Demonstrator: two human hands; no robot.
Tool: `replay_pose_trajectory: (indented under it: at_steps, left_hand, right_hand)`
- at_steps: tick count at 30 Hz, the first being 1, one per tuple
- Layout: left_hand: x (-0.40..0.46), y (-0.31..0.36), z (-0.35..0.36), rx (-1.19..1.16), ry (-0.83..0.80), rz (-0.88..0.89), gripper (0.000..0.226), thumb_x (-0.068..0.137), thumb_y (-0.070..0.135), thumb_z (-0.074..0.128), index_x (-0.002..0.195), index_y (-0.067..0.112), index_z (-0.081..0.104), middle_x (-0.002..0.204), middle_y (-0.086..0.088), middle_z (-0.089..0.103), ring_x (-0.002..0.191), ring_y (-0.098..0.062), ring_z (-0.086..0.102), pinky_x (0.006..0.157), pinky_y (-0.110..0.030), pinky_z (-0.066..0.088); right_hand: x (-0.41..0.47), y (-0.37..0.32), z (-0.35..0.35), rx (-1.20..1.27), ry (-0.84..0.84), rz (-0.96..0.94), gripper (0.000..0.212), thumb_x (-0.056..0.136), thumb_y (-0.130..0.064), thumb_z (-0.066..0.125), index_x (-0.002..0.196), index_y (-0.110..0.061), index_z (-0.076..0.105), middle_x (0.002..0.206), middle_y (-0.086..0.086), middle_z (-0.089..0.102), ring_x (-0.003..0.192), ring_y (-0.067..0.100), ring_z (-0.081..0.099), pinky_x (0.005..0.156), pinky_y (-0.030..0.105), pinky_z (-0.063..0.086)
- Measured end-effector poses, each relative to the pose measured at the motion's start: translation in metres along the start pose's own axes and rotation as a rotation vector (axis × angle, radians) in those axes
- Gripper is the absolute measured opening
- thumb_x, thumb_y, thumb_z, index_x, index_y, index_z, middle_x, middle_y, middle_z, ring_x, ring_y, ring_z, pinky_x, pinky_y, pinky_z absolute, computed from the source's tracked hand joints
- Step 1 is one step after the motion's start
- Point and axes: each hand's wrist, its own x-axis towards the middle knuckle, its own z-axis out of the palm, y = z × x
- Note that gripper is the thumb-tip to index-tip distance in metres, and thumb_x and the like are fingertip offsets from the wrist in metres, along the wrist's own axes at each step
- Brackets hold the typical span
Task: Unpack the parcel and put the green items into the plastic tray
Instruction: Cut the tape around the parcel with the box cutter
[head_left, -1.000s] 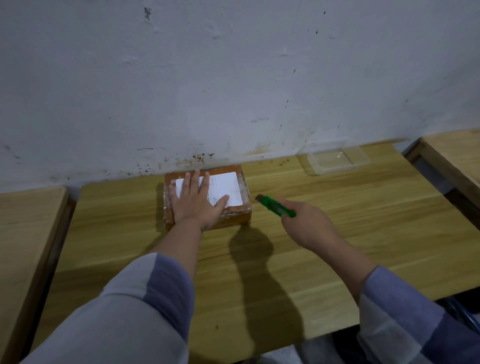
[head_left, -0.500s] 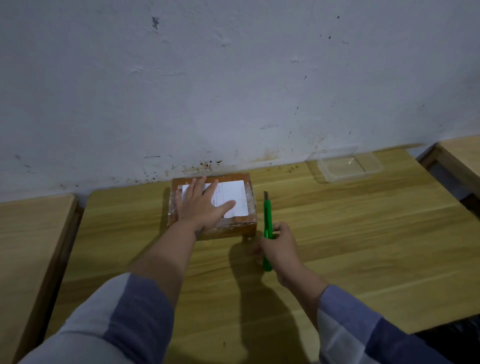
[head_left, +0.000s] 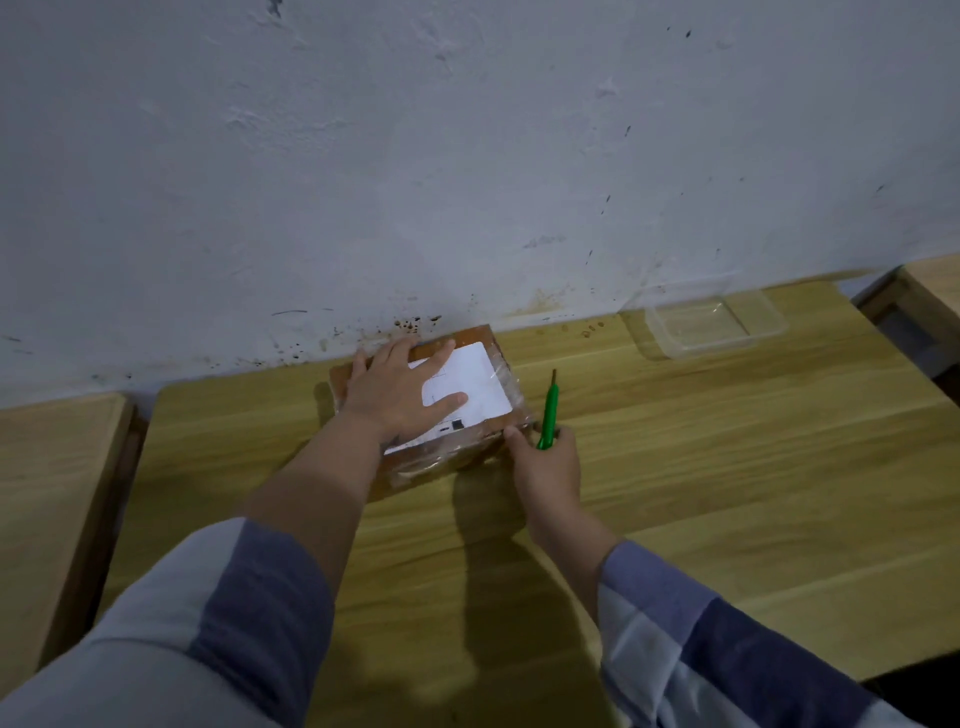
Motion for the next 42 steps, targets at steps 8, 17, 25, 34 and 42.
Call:
replay_pose_trajectory:
  at_steps: [8, 17, 25, 34, 42]
  left_hand:
    - [-0.030, 0.024, 0.019, -0.052, 0.072, -0.155, 0.075, 0.084, 0.077, 0.024, 0.149, 0.045, 0.006, 0.159, -0.009, 0.015, 0.144, -0.031, 0.017, 0.114, -0.049, 0.023]
    - [-0.070, 0.080, 0.022, -0.197, 0.070, -0.497, 0.078, 0.087, 0.074, 0.025, 0.152, 0.035, 0.006, 0.159, -0.014, 0.007, 0.145, -0.033, 0.010, 0.113, -0.048, 0.021]
    - [-0.085, 0.108, 0.025, -0.228, 0.059, -0.573, 0.076, 0.090, 0.070, 0.022, 0.153, 0.032, 0.002, 0.160, -0.015, -0.009, 0.147, -0.034, 0.003, 0.114, -0.049, 0.016]
    - [-0.091, 0.109, 0.031, -0.200, 0.059, -0.536, 0.077, 0.090, 0.069, 0.019, 0.153, 0.031, -0.004, 0.160, -0.011, -0.015, 0.148, -0.032, -0.006, 0.116, -0.052, 0.006]
    - [-0.091, 0.108, 0.043, -0.092, 0.118, -0.342, 0.068, 0.095, 0.058, 0.014, 0.153, 0.025, -0.002, 0.161, -0.001, -0.016, 0.146, -0.021, -0.022, 0.112, -0.057, -0.017]
  right_hand:
    - [0.051, -0.035, -0.013, -0.172, -0.049, -0.027, 0.037, 0.096, -0.026, 0.050, 0.131, -0.015, 0.046, 0.086, 0.004, 0.053, 0.061, 0.017, 0.049, 0.053, 0.031, 0.047]
    - [0.030, -0.047, -0.029, -0.338, -0.286, 0.016, 0.030, 0.100, -0.028, 0.035, 0.122, -0.010, 0.046, 0.078, 0.009, 0.050, 0.057, 0.018, 0.043, 0.050, 0.030, 0.039]
    - [0.003, -0.035, -0.072, -0.372, -0.375, -0.101, 0.031, 0.101, -0.016, 0.031, 0.130, -0.015, 0.042, 0.068, 0.007, 0.051, 0.053, 0.019, 0.050, 0.052, 0.031, 0.047]
    - [-0.004, -0.035, -0.077, -0.562, -0.372, -0.140, 0.058, 0.098, -0.009, 0.034, 0.149, -0.029, 0.017, 0.084, 0.009, 0.054, 0.054, 0.021, 0.053, 0.052, 0.035, 0.050]
    - [-0.004, -0.030, -0.068, -0.845, -0.285, -0.221, 0.065, 0.094, -0.002, 0.039, 0.150, -0.025, 0.016, 0.128, 0.015, 0.058, 0.090, 0.033, 0.066, 0.075, 0.043, 0.058]
